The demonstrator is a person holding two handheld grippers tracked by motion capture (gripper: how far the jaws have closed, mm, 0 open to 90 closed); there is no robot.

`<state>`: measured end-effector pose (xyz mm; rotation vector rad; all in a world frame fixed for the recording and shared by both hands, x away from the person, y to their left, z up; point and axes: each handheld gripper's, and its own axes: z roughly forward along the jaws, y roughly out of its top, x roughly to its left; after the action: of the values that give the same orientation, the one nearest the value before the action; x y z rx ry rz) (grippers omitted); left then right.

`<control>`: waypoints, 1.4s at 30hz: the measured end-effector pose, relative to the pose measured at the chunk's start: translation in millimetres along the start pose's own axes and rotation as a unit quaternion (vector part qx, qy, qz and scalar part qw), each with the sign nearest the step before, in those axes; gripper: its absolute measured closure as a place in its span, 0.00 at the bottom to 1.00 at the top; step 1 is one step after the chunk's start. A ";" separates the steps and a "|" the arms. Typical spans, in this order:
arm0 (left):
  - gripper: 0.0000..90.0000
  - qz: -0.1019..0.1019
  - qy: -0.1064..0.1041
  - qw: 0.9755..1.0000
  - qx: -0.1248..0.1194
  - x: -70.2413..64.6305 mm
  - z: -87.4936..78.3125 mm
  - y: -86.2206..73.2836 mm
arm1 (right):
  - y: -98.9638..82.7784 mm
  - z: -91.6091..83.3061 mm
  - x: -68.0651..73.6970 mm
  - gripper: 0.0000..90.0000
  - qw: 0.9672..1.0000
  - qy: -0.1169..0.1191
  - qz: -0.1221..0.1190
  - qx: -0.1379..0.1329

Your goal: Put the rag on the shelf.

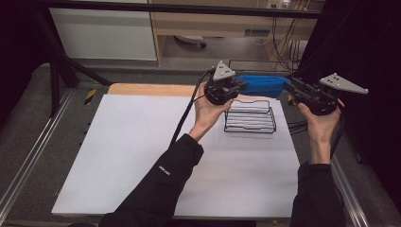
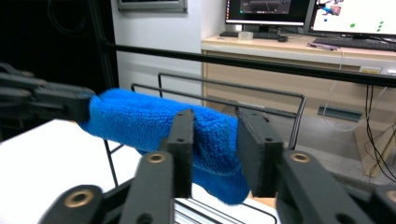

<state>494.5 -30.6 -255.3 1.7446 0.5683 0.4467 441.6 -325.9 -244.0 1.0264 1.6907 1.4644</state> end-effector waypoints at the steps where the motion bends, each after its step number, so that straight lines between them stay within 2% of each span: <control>1: 0.94 -0.001 0.000 1.000 0.000 0.3 0.1 -0.3 | 2.0 -1.1 1.0 0.68 1.000 -0.001 -0.001 -0.005; 3: 0.94 -0.002 0.000 1.000 -0.001 0.5 0.4 -0.6 | 6.6 -2.3 3.0 0.61 1.000 0.001 -0.001 -0.015; 6: 0.94 0.001 0.002 1.000 0.001 -0.1 1.0 -1.1 | 11.9 -2.0 6.8 0.62 1.000 0.014 0.004 -0.027; 8: 0.94 0.001 0.001 1.000 0.002 -0.3 1.2 -2.0 | 13.4 -0.5 9.3 0.70 0.999 0.023 0.002 -0.024; 10: 0.94 0.001 0.000 1.000 0.002 0.0 0.9 -3.4 | 11.8 1.7 11.3 0.84 0.999 0.033 0.006 -0.010; 12: 0.94 -0.001 -0.002 1.000 0.003 0.5 0.2 -4.8 | 7.7 4.5 12.6 0.94 0.999 0.036 0.009 0.007; 15: 0.91 -0.006 -0.007 1.000 0.009 1.0 -1.8 -5.9 | -0.4 8.8 12.7 1.00 0.999 0.039 0.009 0.033; 18: 0.79 -0.029 -0.028 0.999 0.023 2.6 -5.0 -5.9 | -7.9 12.6 10.9 1.00 0.998 0.031 0.008 0.050; 20: 0.74 -0.029 -0.032 0.999 0.029 1.9 -7.4 -6.2 | -12.5 14.8 8.6 1.00 0.998 0.026 0.007 0.057; 23: 0.73 -0.021 -0.037 0.999 0.027 -1.9 -11.6 -5.9 | -18.6 17.2 6.8 1.00 0.998 0.021 0.008 0.063; 25: 0.76 -0.010 -0.033 0.999 0.032 -5.4 -12.5 -5.7 | -21.8 18.8 6.7 1.00 0.998 0.021 0.009 0.066; 28: 0.88 0.000 -0.013 0.999 0.050 -8.1 -8.2 -7.8 | -25.8 21.9 7.3 1.00 0.997 0.021 0.009 0.068; 32: 0.99 -0.007 -0.004 0.998 0.064 -3.9 0.3 -13.3 | -29.4 23.5 8.6 0.98 0.997 0.017 0.008 0.070; 37: 1.00 -0.007 -0.003 0.997 0.077 -1.0 3.0 -19.7 | -33.1 20.7 9.5 0.93 0.998 0.014 0.009 0.068; 40: 1.00 -0.010 -0.010 0.997 0.078 -0.4 -4.5 -22.5 | -33.3 15.2 12.8 0.86 0.998 0.020 0.012 0.057; 42: 0.98 -0.004 -0.004 0.997 0.081 0.4 -12.3 -24.6 | -33.0 11.4 17.1 0.80 0.998 0.029 0.015 0.054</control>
<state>484.3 -16.0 -276.3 1.8978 0.6190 0.3962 439.1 -307.6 -278.2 1.0798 1.8194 1.4472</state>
